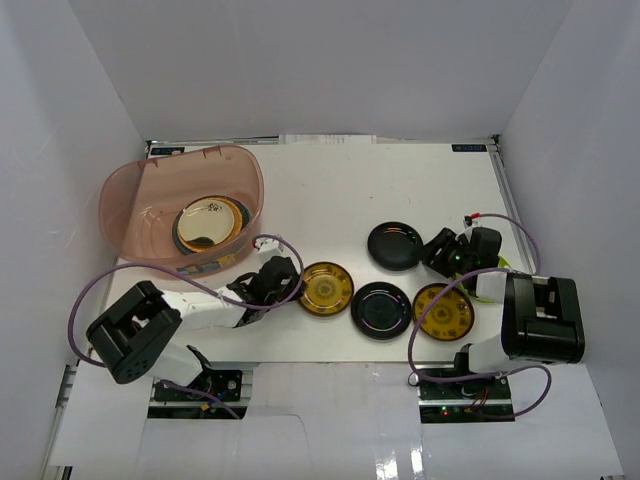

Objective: Place the plates into the plastic bin on the countertop

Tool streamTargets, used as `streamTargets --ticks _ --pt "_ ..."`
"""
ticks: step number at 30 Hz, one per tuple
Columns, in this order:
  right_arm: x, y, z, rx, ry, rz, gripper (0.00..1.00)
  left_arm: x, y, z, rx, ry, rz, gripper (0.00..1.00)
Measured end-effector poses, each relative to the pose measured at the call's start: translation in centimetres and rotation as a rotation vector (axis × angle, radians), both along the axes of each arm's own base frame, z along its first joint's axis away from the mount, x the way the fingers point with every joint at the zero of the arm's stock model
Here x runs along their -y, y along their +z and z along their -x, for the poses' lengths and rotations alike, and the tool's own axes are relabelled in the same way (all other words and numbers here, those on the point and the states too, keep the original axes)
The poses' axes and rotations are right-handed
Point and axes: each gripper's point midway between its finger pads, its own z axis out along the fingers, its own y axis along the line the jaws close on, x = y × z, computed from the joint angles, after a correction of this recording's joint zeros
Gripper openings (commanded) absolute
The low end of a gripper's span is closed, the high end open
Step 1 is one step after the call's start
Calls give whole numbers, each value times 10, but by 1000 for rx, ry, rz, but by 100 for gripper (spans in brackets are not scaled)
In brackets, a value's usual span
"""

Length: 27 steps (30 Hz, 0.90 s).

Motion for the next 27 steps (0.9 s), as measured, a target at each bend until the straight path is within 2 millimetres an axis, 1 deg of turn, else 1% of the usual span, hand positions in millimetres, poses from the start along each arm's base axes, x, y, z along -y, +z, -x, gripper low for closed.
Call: streamTargets --ticks 1,2,3,4,5,7,8,9,10,11,12,14,15,16,18,19,20,22,23,24,25,27 --pt "-4 0 -4 5 12 -2 55 0 -2 -2 3 8 -6 21" --pt "-9 0 -7 5 24 -6 51 -1 -5 -4 2 18 -13 12" --pt "-12 -1 -10 5 30 -15 47 1 -3 -6 8 22 -2 0" --pt "-14 -2 -13 3 30 -23 45 2 -1 -7 12 23 7 0" --pt "-14 -4 -16 1 24 -31 40 4 1 -7 16 24 16 0" --pt "-15 -6 -21 3 10 -53 31 5 15 -8 39 25 43 0" --pt "-15 -7 -23 0 1 -65 21 4 22 -8 51 25 45 0" --pt "-16 -8 -24 -6 -8 -77 16 1 27 -7 61 23 39 0" --pt "-16 -7 -26 -8 -20 -93 13 -3 33 -6 69 21 32 0" --pt "-17 -7 -27 -6 -26 -103 8 -6 40 -4 77 19 27 0" --pt "-17 -4 -29 0 -33 -114 8 -9 50 -3 91 16 27 0" --pt "-18 2 -33 16 -45 -132 8 -11 81 -3 141 8 53 0" --pt "-18 5 -34 26 -46 -136 8 -10 104 -5 178 3 74 0" --pt "-19 9 -35 34 -46 -142 8 -9 129 -7 221 2 98 0" --pt "-21 22 -37 65 -45 -155 8 -11 195 -14 343 10 157 0" --pt "-21 30 -38 85 -42 -160 8 -15 221 -17 389 23 163 0" --pt "-22 42 -39 115 -37 -165 8 -22 251 -21 447 45 168 0" --pt "-24 71 -41 193 -25 -174 8 -42 296 -30 536 107 168 0" --pt "-26 85 -41 228 -16 -174 8 -58 313 -37 573 150 158 0" --pt "-27 101 -41 269 -8 -172 8 -79 324 -45 600 205 139 0" --pt "-29 117 -41 308 2 -170 8 -100 330 -53 618 263 113 0" --pt "-40 149 -39 383 38 -159 8 -146 326 -67 613 375 43 0"
